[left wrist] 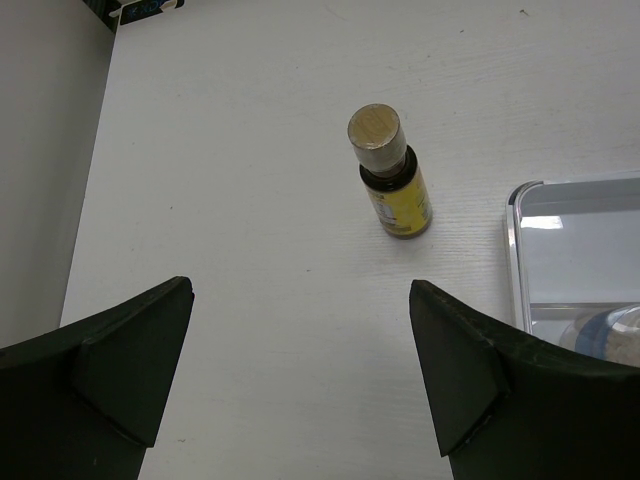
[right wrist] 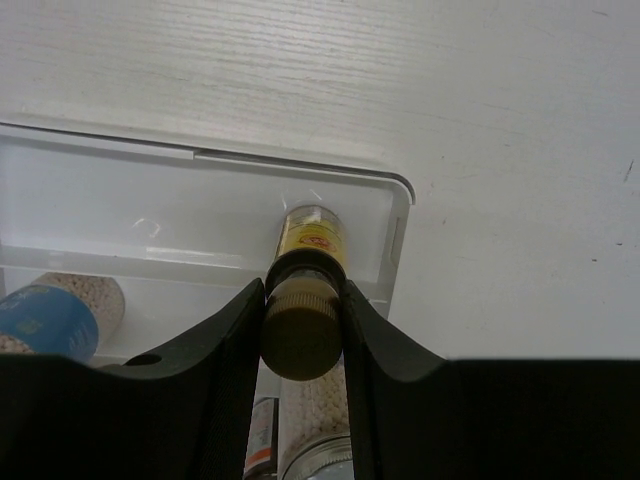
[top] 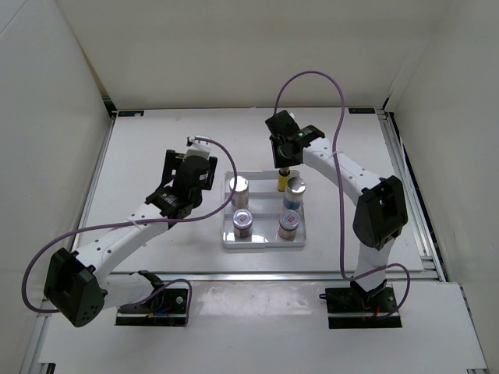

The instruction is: Organize the condiment bottles

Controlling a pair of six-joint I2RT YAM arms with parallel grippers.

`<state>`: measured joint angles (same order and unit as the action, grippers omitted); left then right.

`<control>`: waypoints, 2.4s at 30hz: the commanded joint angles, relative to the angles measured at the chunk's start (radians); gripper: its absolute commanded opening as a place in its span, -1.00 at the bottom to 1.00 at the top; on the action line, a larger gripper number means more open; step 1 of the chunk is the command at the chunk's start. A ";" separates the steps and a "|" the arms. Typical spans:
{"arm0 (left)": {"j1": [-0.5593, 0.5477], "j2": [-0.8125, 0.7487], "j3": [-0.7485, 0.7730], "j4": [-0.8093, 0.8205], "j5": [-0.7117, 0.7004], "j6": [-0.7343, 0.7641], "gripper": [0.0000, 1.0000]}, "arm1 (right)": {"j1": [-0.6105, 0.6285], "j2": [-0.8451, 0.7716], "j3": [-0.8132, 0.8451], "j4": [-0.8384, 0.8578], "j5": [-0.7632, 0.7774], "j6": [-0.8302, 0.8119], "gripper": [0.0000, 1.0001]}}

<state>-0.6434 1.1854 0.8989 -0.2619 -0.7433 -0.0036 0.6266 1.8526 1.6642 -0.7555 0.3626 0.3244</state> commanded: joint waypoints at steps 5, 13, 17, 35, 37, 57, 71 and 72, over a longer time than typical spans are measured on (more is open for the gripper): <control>-0.002 -0.030 0.041 -0.002 0.001 0.002 1.00 | -0.016 0.026 0.068 0.012 0.041 -0.004 -0.77; -0.002 -0.012 0.051 -0.002 0.001 0.002 1.00 | -0.016 -0.018 0.042 0.021 0.041 -0.004 0.64; -0.002 -0.012 0.051 -0.002 0.001 0.002 1.00 | -0.016 -0.072 0.042 0.021 0.073 -0.004 1.00; -0.002 -0.108 -0.018 -0.011 0.011 -0.036 1.00 | 0.113 -0.475 -0.125 -0.051 0.167 0.027 1.00; -0.002 -0.150 -0.061 0.000 0.012 -0.027 1.00 | 0.153 -0.535 -0.174 -0.028 0.151 0.027 1.00; -0.002 -0.101 -0.118 0.128 -0.030 -0.018 1.00 | 0.211 -0.816 -0.440 -0.109 0.197 0.063 1.00; -0.002 -0.132 -0.112 0.164 0.116 -0.036 1.00 | 0.211 -0.865 -0.431 -0.165 0.194 0.110 1.00; -0.002 -0.132 -0.121 0.182 0.143 -0.036 1.00 | 0.211 -0.853 -0.422 -0.186 0.194 0.110 1.00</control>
<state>-0.6434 1.0924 0.7837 -0.1371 -0.6659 -0.0265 0.8341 0.9939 1.1900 -0.9203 0.5514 0.4343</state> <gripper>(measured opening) 0.998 0.998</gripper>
